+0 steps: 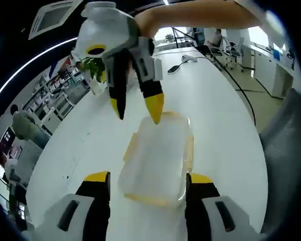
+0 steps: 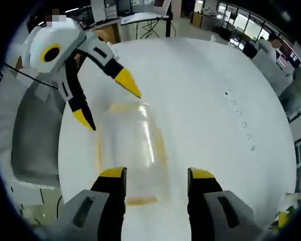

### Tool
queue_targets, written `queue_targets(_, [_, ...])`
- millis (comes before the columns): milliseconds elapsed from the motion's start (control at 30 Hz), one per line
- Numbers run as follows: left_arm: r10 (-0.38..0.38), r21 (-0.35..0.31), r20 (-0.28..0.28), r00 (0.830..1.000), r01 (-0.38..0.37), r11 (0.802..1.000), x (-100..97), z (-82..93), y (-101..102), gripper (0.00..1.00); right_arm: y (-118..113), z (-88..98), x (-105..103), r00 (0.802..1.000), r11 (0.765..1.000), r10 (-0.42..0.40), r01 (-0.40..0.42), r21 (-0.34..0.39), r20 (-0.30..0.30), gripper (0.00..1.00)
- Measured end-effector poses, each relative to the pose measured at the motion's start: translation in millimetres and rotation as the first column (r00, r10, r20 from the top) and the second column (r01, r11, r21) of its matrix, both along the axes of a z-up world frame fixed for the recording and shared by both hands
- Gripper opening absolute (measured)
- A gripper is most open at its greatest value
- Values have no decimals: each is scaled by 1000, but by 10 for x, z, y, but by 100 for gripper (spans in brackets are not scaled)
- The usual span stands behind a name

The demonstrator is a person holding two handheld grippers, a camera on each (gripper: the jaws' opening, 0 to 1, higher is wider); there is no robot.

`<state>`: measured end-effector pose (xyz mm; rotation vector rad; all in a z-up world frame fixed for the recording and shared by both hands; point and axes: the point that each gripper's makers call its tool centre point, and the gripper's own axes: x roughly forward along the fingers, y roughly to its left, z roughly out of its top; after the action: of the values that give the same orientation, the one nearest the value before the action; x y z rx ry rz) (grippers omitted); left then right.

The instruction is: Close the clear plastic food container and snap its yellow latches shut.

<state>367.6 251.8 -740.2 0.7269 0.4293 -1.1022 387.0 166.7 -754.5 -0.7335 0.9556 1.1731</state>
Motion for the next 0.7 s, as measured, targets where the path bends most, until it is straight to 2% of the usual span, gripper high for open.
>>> queue_targets(67, [12, -4, -30, 999, -12, 1000, 22, -4, 43, 67, -60, -36, -54, 1000, 1000, -11, 11, 2, -4, 47])
queue_targets(267, [-7, 47, -44, 999, 9, 999, 57, -81, 116, 73, -157, -69, -155, 1000, 999, -20, 20, 28, -7, 53])
queue_targets(333, [-18, 59, -39, 999, 20, 998, 64, -115, 109, 74, -160, -78, -191, 1000, 999, -7, 7, 39, -4, 56])
queue_targets(400, [-25, 53, -57, 998, 28, 998, 65, -164, 84, 73, -159, -95, -255, 1000, 999, 2, -1, 48, -24, 57])
queue_targets(433, [-36, 76, -77, 996, 42, 996, 38, -227, 89, 73, -151, -109, -299, 999, 998, 12, -10, 57, -33, 59])
queue_targets(567, [-61, 92, -112, 992, 71, 993, -4, -329, 55, 74, -145, -177, -389, 998, 998, 43, -40, 57, -43, 71])
queue_targets(700, [-67, 120, -111, 992, 80, 990, 20, -402, 36, 75, -155, -248, -422, 997, 996, 67, -64, 54, -49, 76])
